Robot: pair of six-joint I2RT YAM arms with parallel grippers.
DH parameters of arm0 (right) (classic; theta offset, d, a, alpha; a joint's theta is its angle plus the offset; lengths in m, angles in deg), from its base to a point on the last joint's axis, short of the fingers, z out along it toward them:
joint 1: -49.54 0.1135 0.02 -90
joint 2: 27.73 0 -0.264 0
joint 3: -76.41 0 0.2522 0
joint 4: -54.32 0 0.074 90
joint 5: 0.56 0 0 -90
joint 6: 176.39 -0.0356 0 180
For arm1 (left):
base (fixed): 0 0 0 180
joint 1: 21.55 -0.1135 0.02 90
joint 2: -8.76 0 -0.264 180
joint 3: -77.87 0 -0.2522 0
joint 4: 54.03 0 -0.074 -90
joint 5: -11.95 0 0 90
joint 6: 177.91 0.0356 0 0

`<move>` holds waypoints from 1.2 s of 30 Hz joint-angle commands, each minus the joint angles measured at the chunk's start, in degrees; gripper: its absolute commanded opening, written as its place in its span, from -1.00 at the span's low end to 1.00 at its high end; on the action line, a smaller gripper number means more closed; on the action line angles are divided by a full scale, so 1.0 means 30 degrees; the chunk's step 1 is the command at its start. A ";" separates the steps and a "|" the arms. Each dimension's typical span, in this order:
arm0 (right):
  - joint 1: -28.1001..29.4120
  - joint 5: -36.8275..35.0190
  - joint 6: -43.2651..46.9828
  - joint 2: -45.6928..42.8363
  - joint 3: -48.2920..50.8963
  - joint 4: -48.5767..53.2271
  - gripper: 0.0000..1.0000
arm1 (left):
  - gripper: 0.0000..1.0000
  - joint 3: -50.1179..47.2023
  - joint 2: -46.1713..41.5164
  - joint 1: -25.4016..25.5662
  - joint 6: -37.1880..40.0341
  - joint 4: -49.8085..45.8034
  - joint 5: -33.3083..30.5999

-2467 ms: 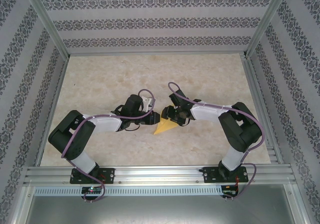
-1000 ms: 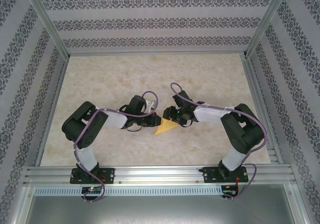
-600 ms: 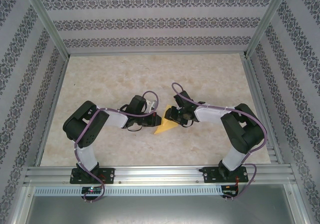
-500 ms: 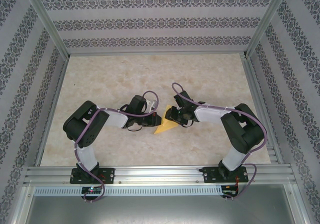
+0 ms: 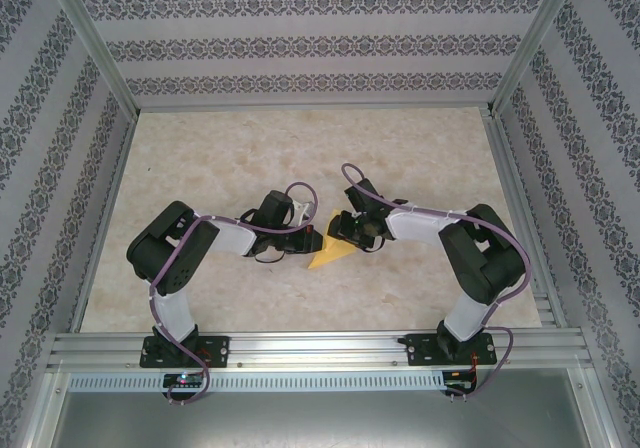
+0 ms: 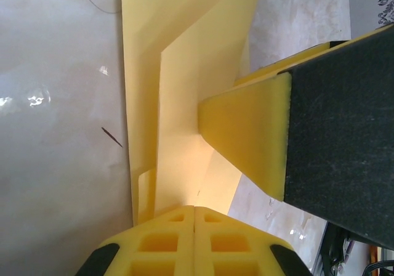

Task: Fold a paper plane with a square sheet of paper (pick it up from the middle)
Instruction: Fourth fold the wing at the center of the table.

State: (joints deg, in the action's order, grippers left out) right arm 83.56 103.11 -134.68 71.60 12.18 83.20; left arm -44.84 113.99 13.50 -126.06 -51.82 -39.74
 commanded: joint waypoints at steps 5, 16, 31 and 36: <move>0.0377 -0.0954 0.0073 0.2536 0.0772 0.3234 0.00 | -0.83 -0.0160 -0.1742 0.0245 0.0584 -0.0006 0.0188; 0.0456 -0.1041 0.0102 0.2823 0.0567 0.3429 0.02 | -0.79 -0.0759 -0.1869 0.0433 0.0602 -0.0869 0.1043; 0.0478 -0.1115 0.0107 0.3130 0.0567 0.3608 0.02 | -0.80 -0.1218 -0.1320 0.0522 0.0687 -0.2273 0.0633; 0.0495 -0.1216 0.0066 0.3260 0.0485 0.3804 0.02 | -0.80 -0.1275 -0.1126 0.0528 0.0706 -0.2424 0.0589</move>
State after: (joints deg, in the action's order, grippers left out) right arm 83.93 102.80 -134.68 73.43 9.42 87.15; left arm -47.94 109.61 14.60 -125.43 -57.27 -38.01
